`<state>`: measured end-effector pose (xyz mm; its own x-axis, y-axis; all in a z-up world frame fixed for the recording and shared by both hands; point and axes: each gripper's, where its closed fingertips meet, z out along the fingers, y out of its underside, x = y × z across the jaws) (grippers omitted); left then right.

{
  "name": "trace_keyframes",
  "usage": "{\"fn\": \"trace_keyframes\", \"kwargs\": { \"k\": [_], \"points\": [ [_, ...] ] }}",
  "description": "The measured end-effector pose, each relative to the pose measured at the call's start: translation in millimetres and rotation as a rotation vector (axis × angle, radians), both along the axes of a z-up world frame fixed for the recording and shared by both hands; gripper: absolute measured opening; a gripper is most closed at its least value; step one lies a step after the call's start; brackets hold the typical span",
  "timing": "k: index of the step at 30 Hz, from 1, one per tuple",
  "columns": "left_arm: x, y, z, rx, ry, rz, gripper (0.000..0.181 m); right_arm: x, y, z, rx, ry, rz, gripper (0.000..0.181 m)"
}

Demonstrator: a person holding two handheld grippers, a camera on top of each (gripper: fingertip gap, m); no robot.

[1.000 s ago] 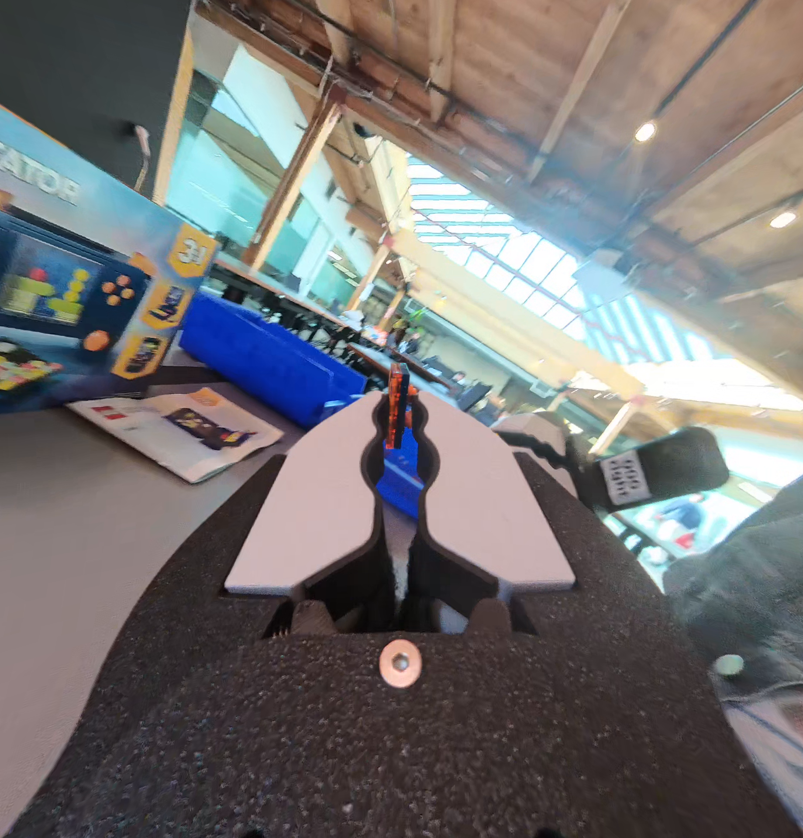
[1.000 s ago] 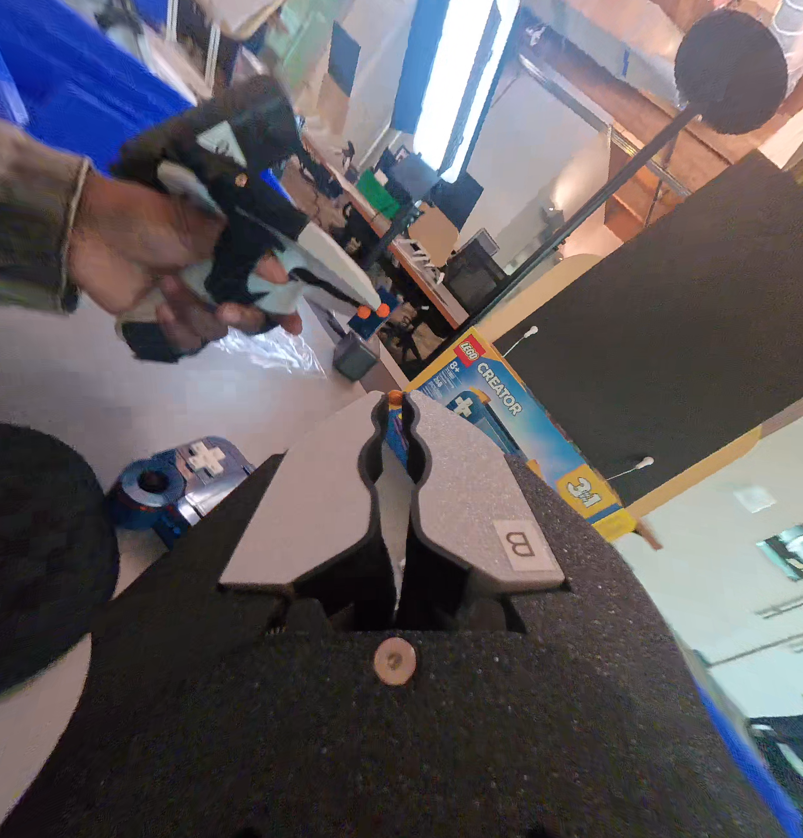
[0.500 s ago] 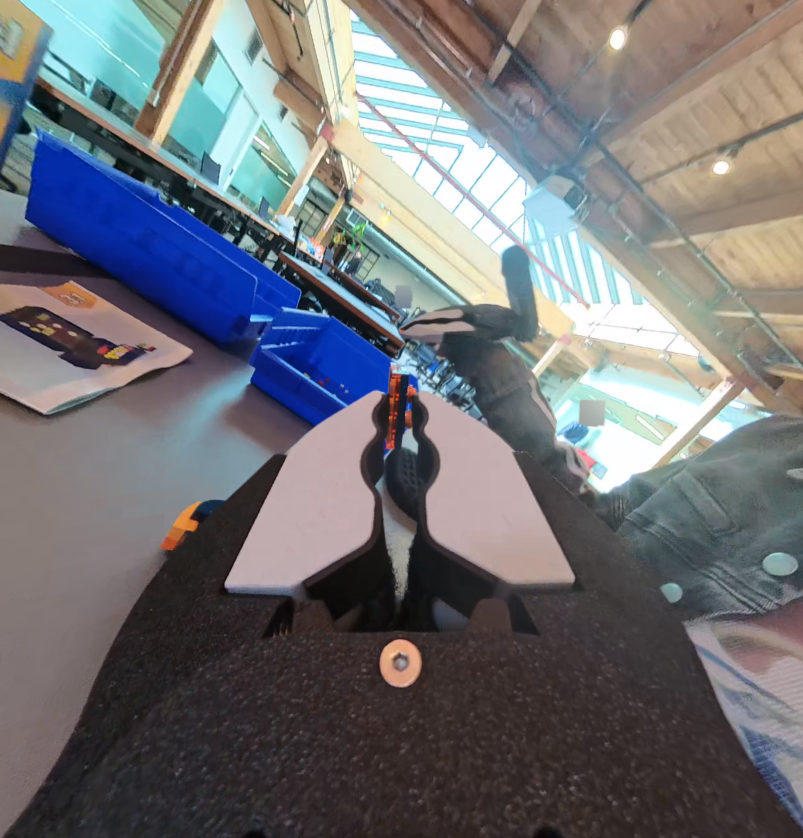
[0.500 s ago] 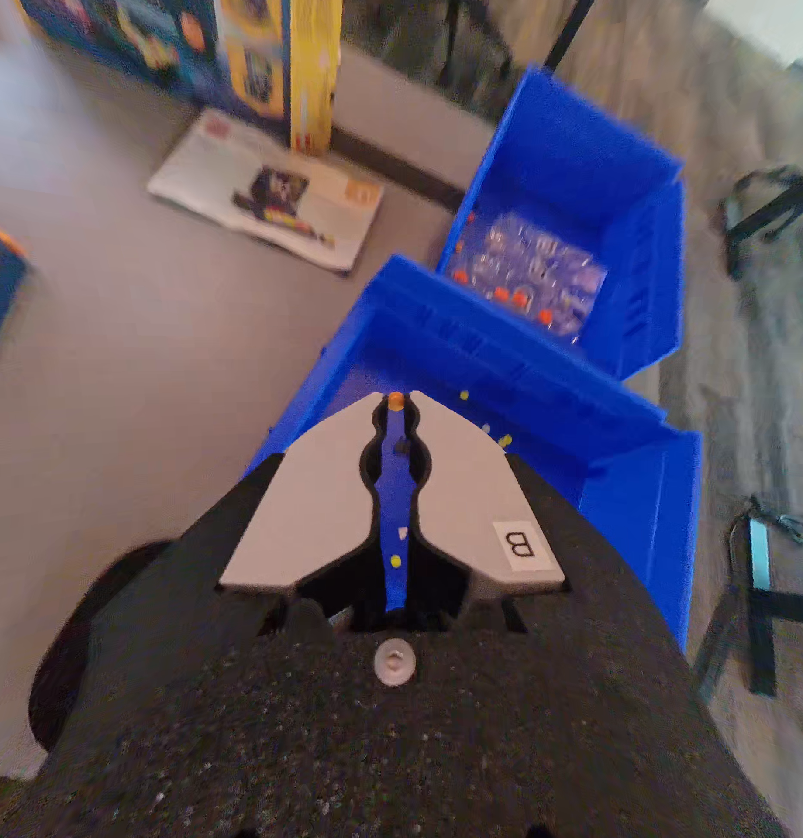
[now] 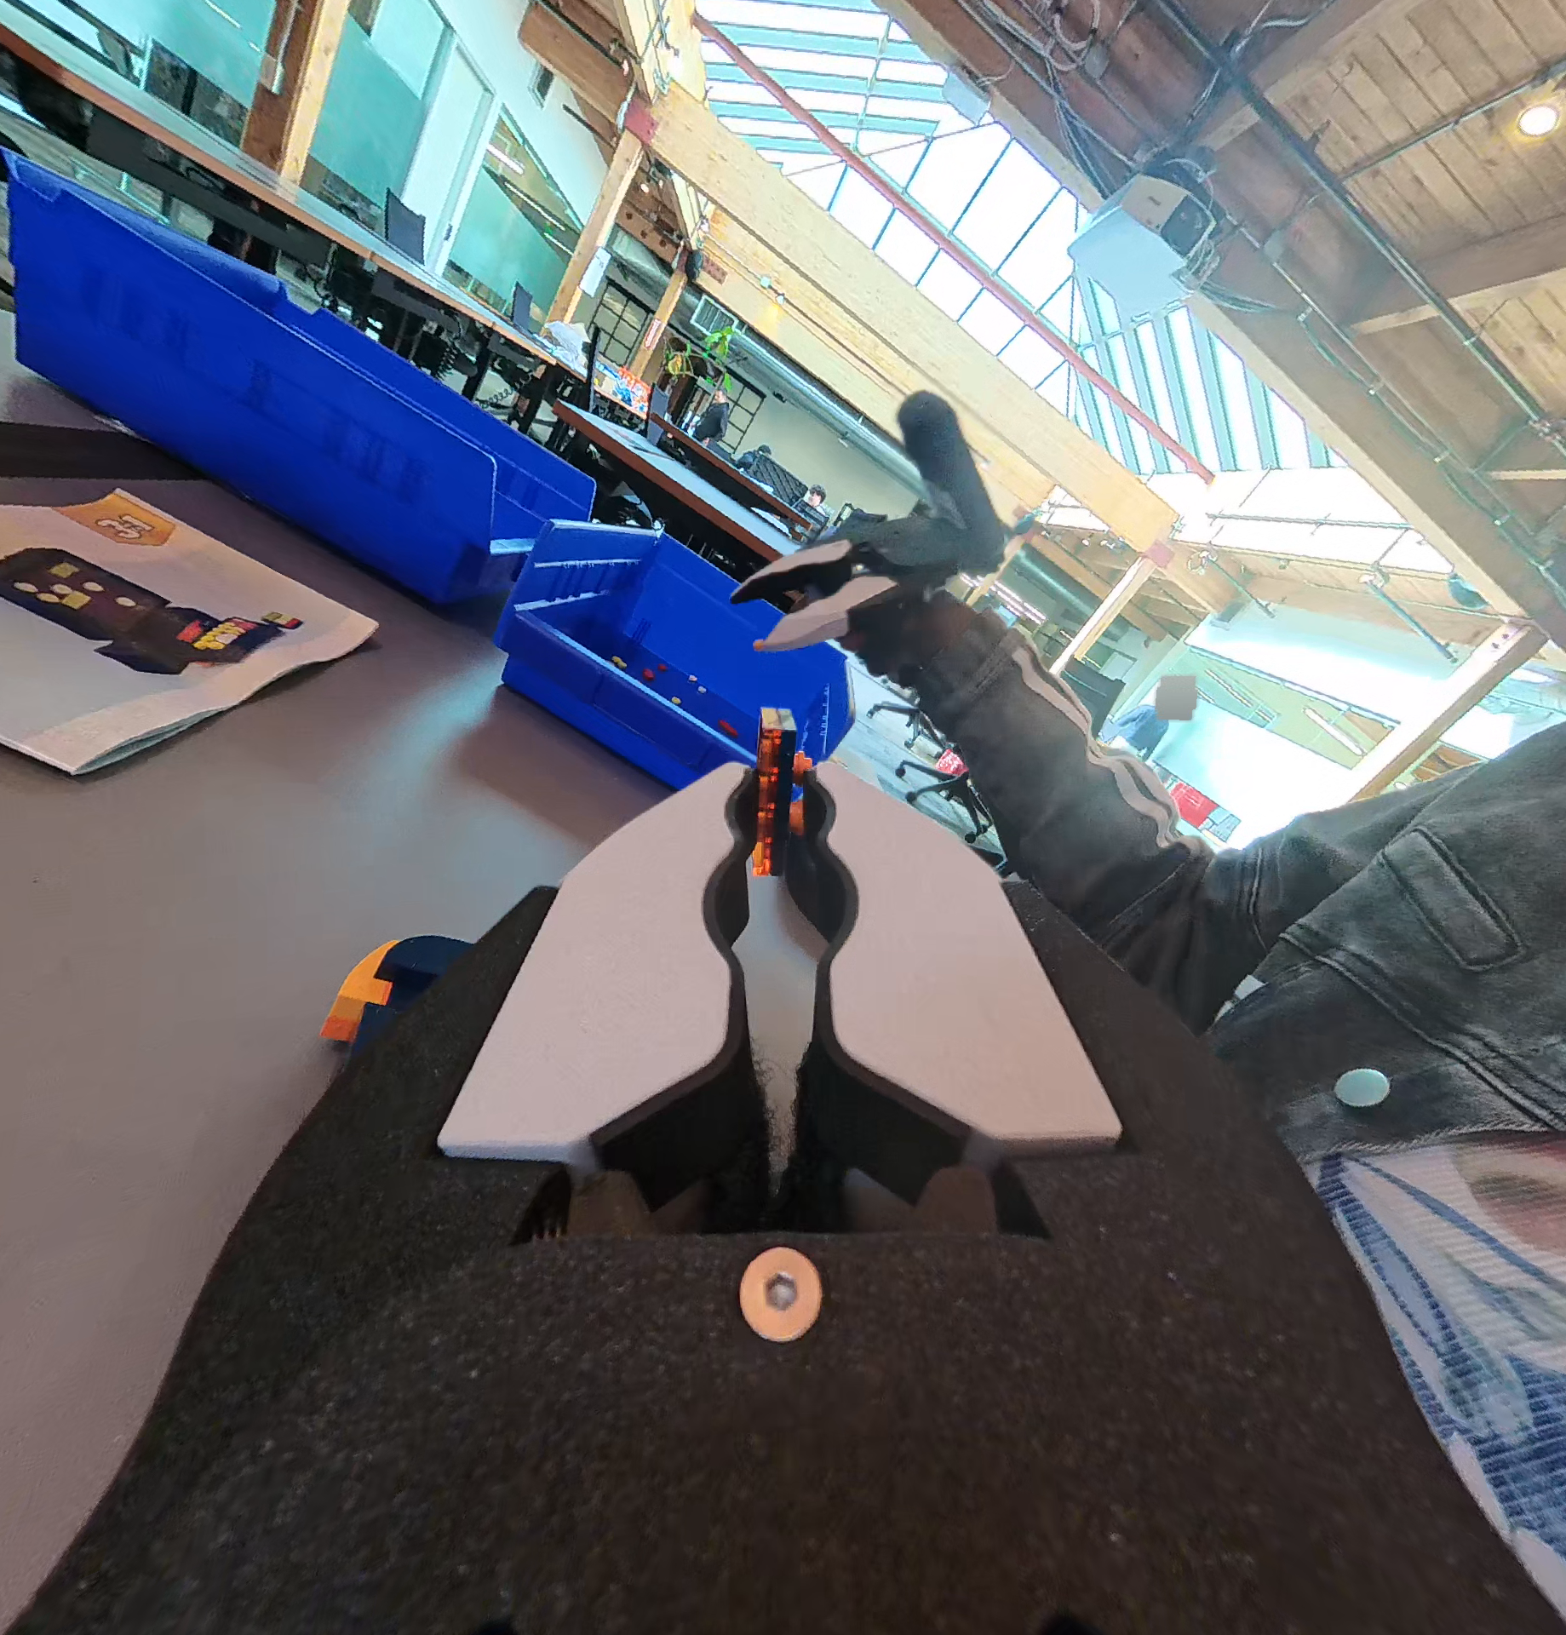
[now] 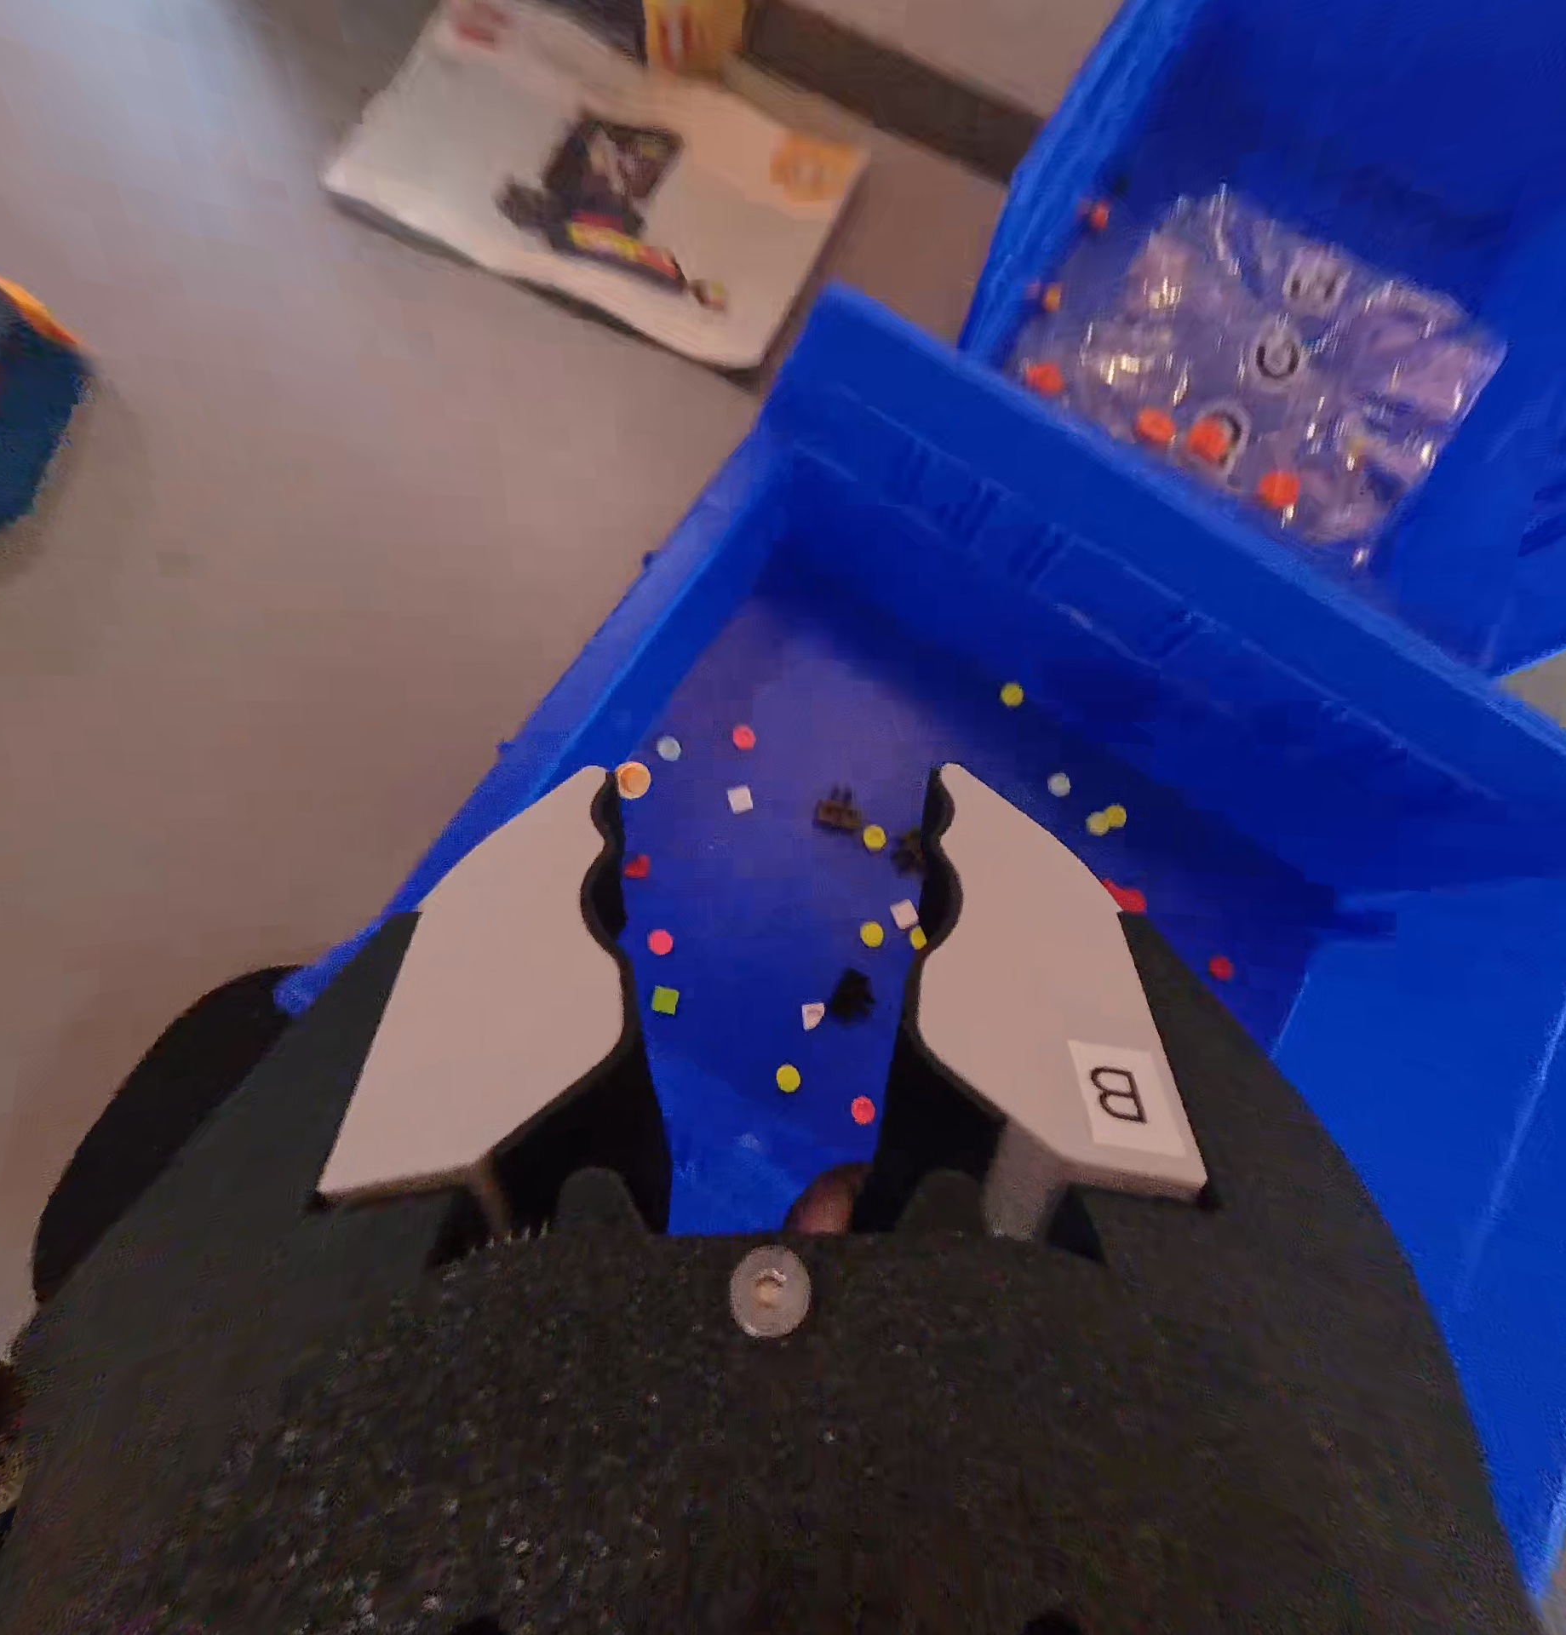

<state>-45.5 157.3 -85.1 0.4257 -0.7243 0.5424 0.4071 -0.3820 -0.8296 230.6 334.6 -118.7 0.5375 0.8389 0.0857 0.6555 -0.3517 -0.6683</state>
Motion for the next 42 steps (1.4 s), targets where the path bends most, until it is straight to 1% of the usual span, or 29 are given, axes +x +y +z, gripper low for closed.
{"fn": "trace_keyframes", "kwargs": {
  "k": [1, 2, 4, 5, 6, 8, 13, 18, 20, 21, 23, 25, 26, 27, 28, 29, 30, 31, 32, 33, 34, 35, 36, 37, 38, 39, 40, 41, 42],
  "points": [
    [1, 0, 0, -0.001, 0.000, -0.003, 0.008, 3, 2, -15, -0.036, -0.086, -0.010, 0.067],
    [1, -1, 0, -0.001, -0.002, -0.005, 0.008, -1, -2, -28, -0.087, -0.131, 0.030, 0.071],
    [1, -1, 0, 0.001, 0.003, -0.005, 0.008, -12, -16, -49, -0.210, -0.198, 0.120, 0.069],
    [1, -1, 0, 0.003, 0.011, -0.001, 0.008, -9, -15, -54, -0.228, -0.256, 0.117, 0.076],
    [0, -1, 0, 0.005, 0.020, 0.004, 0.008, -14, -16, -54, -0.232, -0.255, 0.136, 0.077],
    [-1, -1, -1, 0.009, 0.035, 0.008, 0.008, -28, -21, -52, -0.274, -0.201, 0.183, 0.073],
    [1, -2, -3, 0.005, 0.050, -0.001, 0.008, -30, -22, -58, -0.309, -0.261, 0.201, 0.074],
    [2, -3, -3, 0.004, 0.053, -0.010, 0.008, -26, -23, -65, -0.344, -0.302, 0.207, 0.070],
    [3, -3, -4, 0.003, 0.061, -0.010, 0.008, -14, -19, -68, -0.326, -0.392, 0.187, 0.072],
    [3, -3, -5, 0.002, 0.063, -0.010, 0.008, -13, -17, -66, -0.299, -0.404, 0.182, 0.072],
    [4, -3, -5, 0.000, 0.063, -0.013, 0.008, -22, -13, -53, -0.237, -0.333, 0.173, 0.069],
    [5, -2, -6, -0.004, 0.059, -0.015, 0.008, -42, -7, -25, -0.074, -0.210, 0.160, 0.057],
    [5, -2, -7, -0.007, 0.058, -0.016, 0.008, -52, -9, -11, 0.004, -0.159, 0.168, 0.052],
    [5, -2, -8, -0.010, 0.057, -0.017, 0.008, -50, -8, -5, 0.069, -0.198, 0.152, 0.049],
    [5, -2, -8, -0.015, 0.056, -0.018, 0.008, -36, -4, -10, 0.101, -0.319, 0.122, 0.051],
    [5, -2, -9, -0.018, 0.053, -0.019, 0.008, -17, -1, -22, 0.066, -0.454, 0.101, 0.057],
    [6, -2, -8, -0.019, 0.051, -0.023, 0.008, 0, 0, -35, -0.010, -0.546, 0.084, 0.063],
    [7, -3, -8, -0.019, 0.050, -0.028, 0.008, 7, 3, -44, -0.060, -0.568, 0.083, 0.062],
    [8, -3, -8, -0.016, 0.055, -0.030, 0.008, 1, 3, -47, -0.069, -0.522, 0.130, 0.066],
    [9, -4, -8, -0.012, 0.063, -0.030, 0.008, -12, 2, -40, -0.046, -0.408, 0.183, 0.072],
    [9, -4, -8, -0.009, 0.075, -0.030, 0.008, -23, 7, -22, 0.005, -0.263, 0.164, 0.068],
    [9, -3, -9, -0.008, 0.087, -0.027, 0.008, -26, 21, -2, 0.075, -0.131, 0.101, 0.056],
    [10, -3, -10, -0.010, 0.092, -0.025, 0.008, -16, 29, -13, 0.045, -0.161, 0.084, 0.053],
    [10, -3, -11, -0.014, 0.087, -0.030, 0.008, 21, 30, -51, -0.098, -0.454, 0.057, 0.051],
    [11, -4, -10, -0.017, 0.078, -0.036, 0.008, 52, 24, -73, -0.216, -0.690, 0.065, 0.048],
    [11, -4, -10, -0.017, 0.076, -0.037, 0.008, 47, 26, -71, -0.187, -0.641, 0.096, 0.046],
    [11, -3, -11, -0.016, 0.084, -0.033, 0.008, 20, 30, -53, -0.132, -0.415, 0.102, 0.043],
    [11, -2, -13, -0.018, 0.094, -0.030, 0.008, 1, 28, -37, -0.123, -0.252, 0.114, 0.043],
    [11, -2, -15, -0.022, 0.099, -0.032, 0.008, -3, 28, -34, -0.102, -0.237, 0.137, 0.047]
  ]
}}
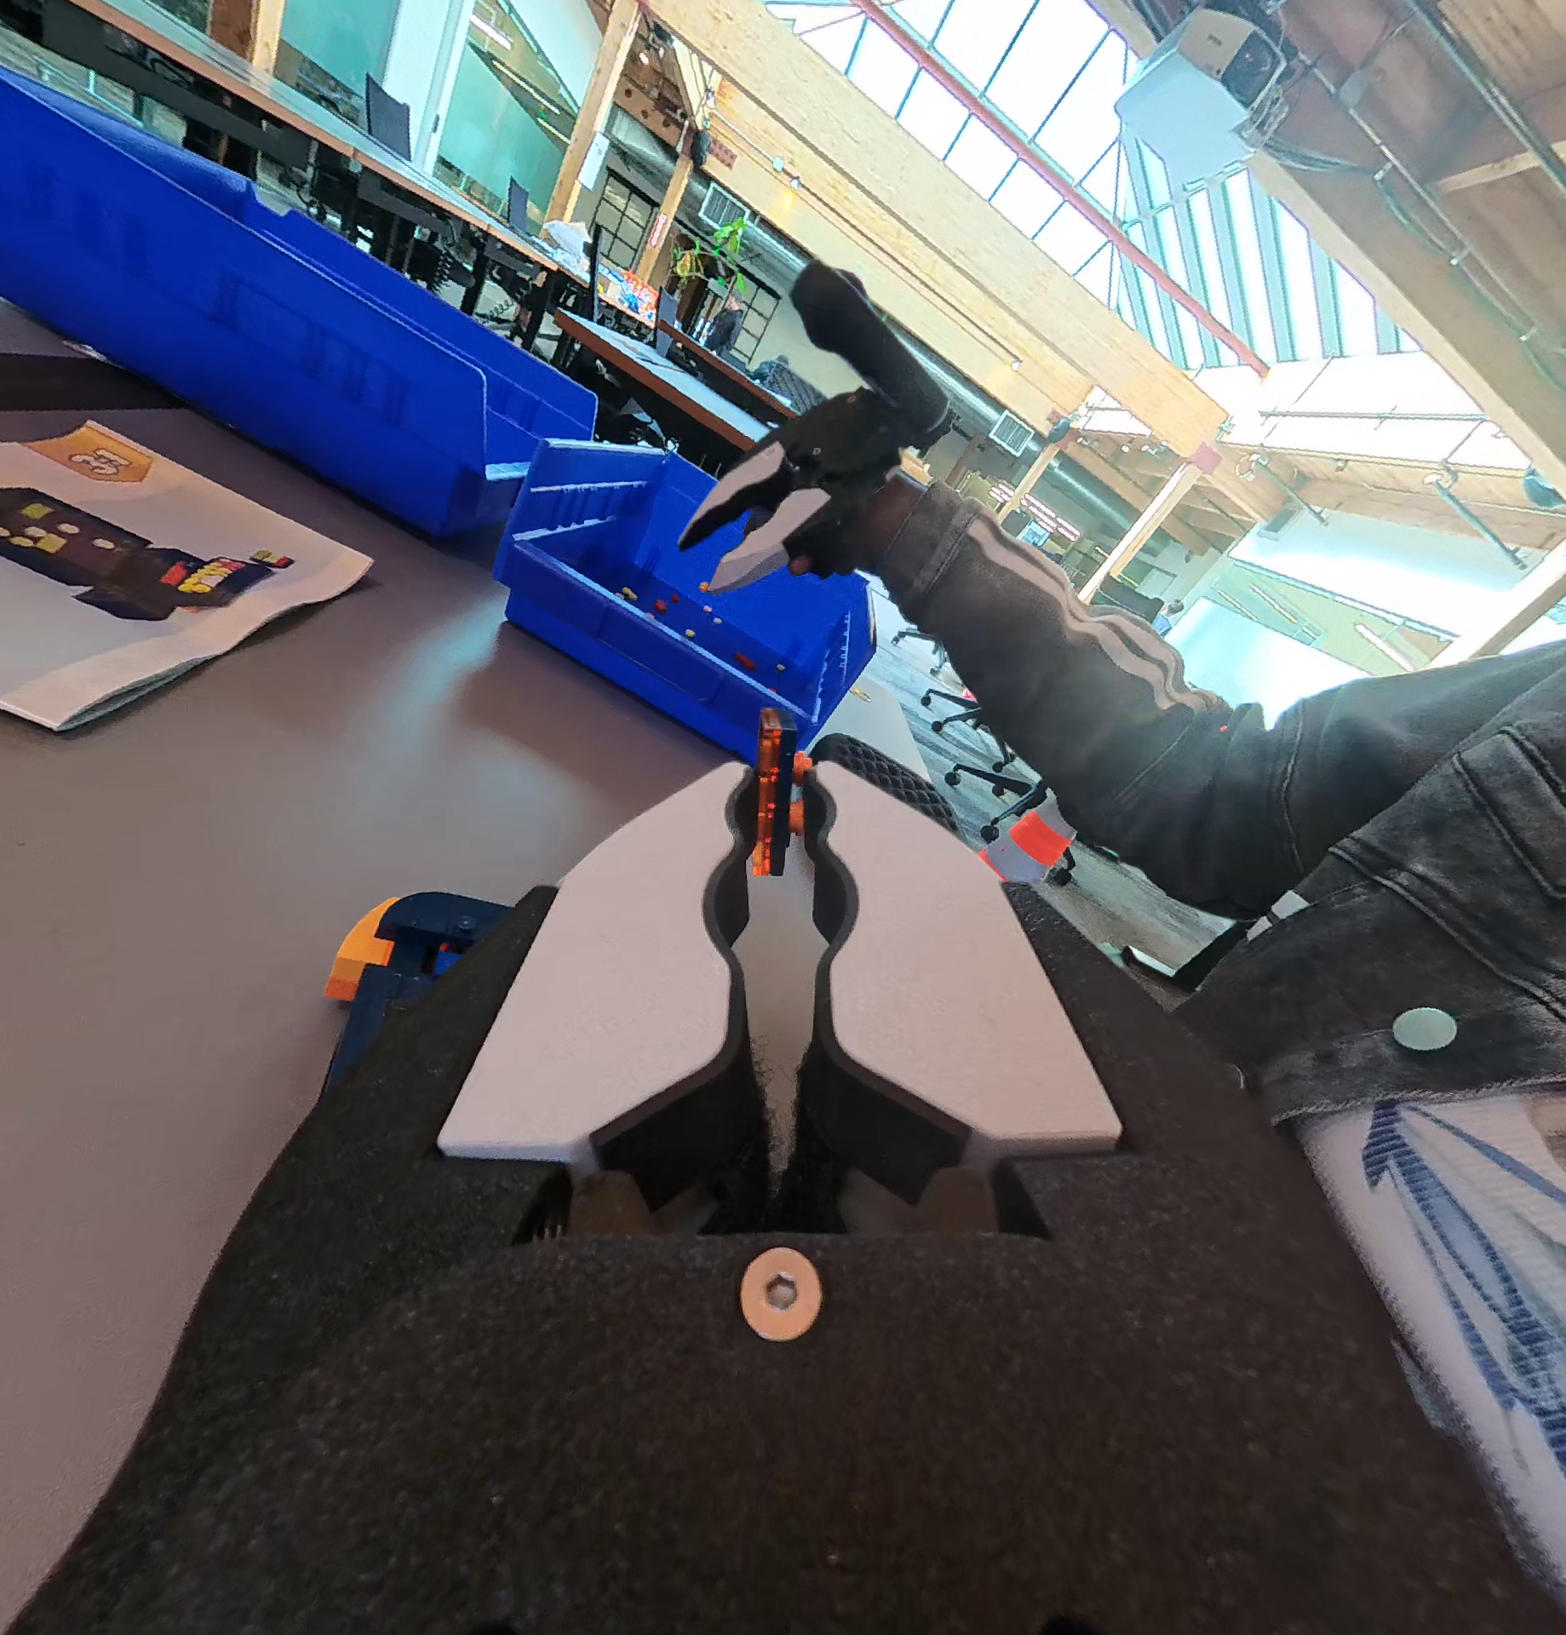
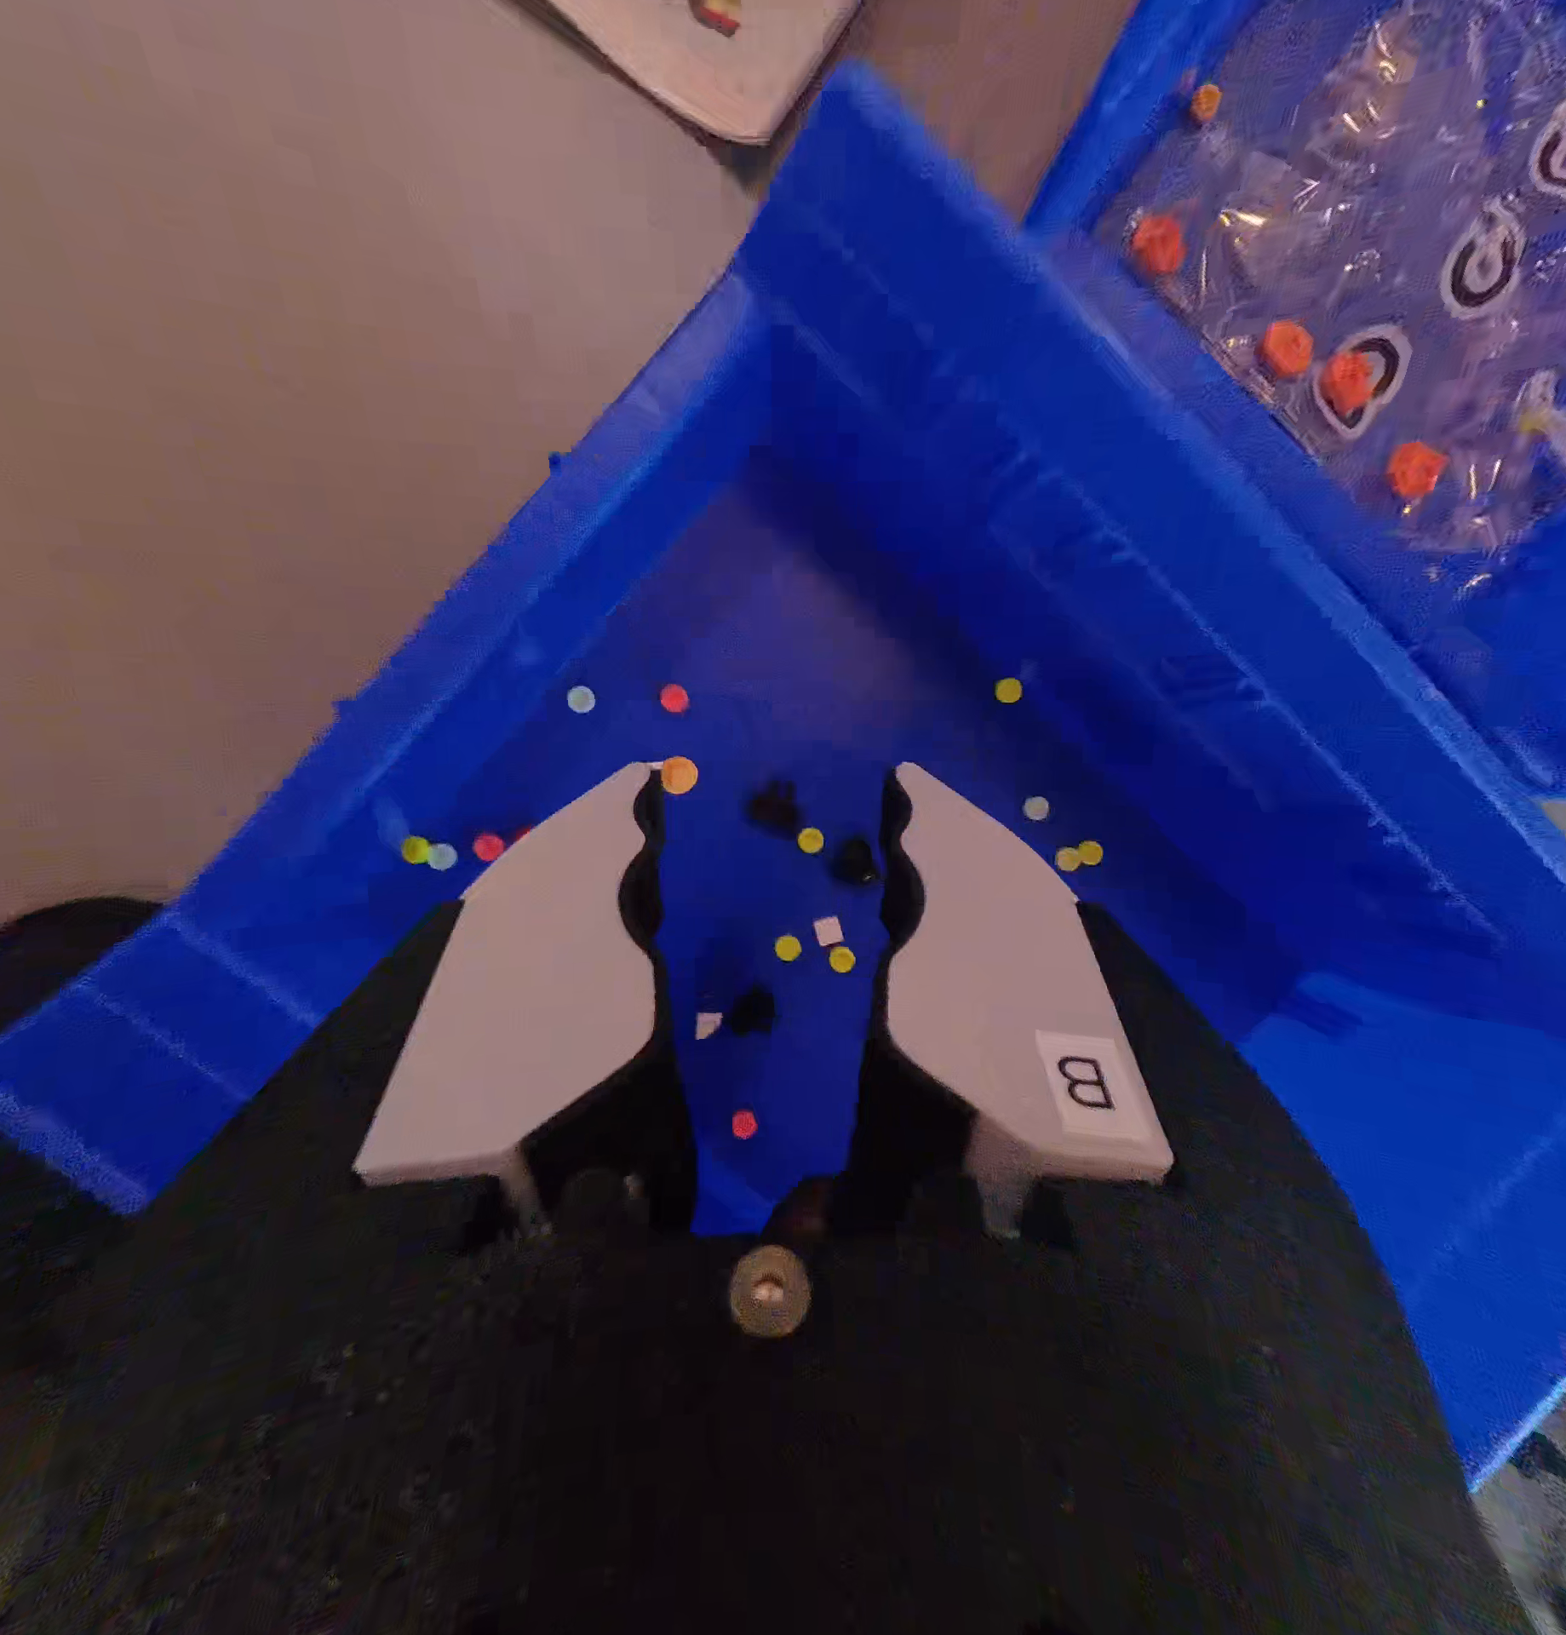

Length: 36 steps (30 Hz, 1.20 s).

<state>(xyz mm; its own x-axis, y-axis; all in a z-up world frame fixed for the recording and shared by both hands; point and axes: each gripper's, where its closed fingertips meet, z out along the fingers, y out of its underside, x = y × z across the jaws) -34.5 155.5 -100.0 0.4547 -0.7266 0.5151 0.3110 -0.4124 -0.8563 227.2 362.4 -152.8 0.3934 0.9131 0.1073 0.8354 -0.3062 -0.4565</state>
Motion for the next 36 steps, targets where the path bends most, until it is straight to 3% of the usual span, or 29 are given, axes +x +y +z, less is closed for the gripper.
{"fn": "trace_keyframes", "kwargs": {
  "k": [4, 6, 7, 10, 15, 18, 21, 24, 27, 30, 32, 34, 36],
  "points": [
    [3, -1, -1, -0.015, -0.019, -0.017, 0.008, 18, -10, -42, -0.094, -0.268, 0.121, 0.078],
    [4, -2, -2, -0.009, 0.006, -0.019, 0.008, 33, -16, -65, -0.135, -0.458, 0.202, 0.085],
    [4, -2, -3, -0.006, 0.018, -0.016, 0.008, 24, -12, -65, -0.134, -0.411, 0.174, 0.089],
    [4, -2, -2, -0.001, 0.030, -0.016, 0.008, 31, -6, -59, -0.066, -0.530, 0.216, 0.098],
    [2, -1, -3, -0.010, 0.016, -0.013, 0.008, 4, -3, -20, 0.019, -0.255, 0.130, 0.090],
    [3, -2, 0, -0.019, -0.025, -0.028, 0.008, -36, -17, 26, 0.141, 0.002, 0.149, 0.057],
    [3, -4, 4, -0.026, -0.079, -0.047, 0.008, -105, -74, 84, 0.264, 0.390, 0.338, 0.054],
    [2, -4, 5, -0.024, -0.085, -0.046, 0.008, -146, -131, 127, 0.283, 0.710, 0.471, 0.057],
    [4, -5, 5, -0.017, -0.072, -0.050, 0.009, -163, -167, 159, 0.411, 0.968, 0.583, 0.054],
    [7, -8, 9, -0.008, -0.090, -0.075, 0.008, -177, -193, 162, 0.619, 1.009, 0.683, 0.047],
    [9, -11, 15, -0.004, -0.136, -0.098, 0.008, -186, -220, 179, 0.706, 1.120, 0.714, 0.036],
    [8, -15, 24, -0.005, -0.218, -0.130, 0.008, -190, -269, 216, 0.676, 1.365, 0.780, 0.034],
    [7, -17, 31, -0.006, -0.274, -0.147, 0.008, -194, -316, 238, 0.665, 1.479, 0.897, 0.026]
  ]
}}
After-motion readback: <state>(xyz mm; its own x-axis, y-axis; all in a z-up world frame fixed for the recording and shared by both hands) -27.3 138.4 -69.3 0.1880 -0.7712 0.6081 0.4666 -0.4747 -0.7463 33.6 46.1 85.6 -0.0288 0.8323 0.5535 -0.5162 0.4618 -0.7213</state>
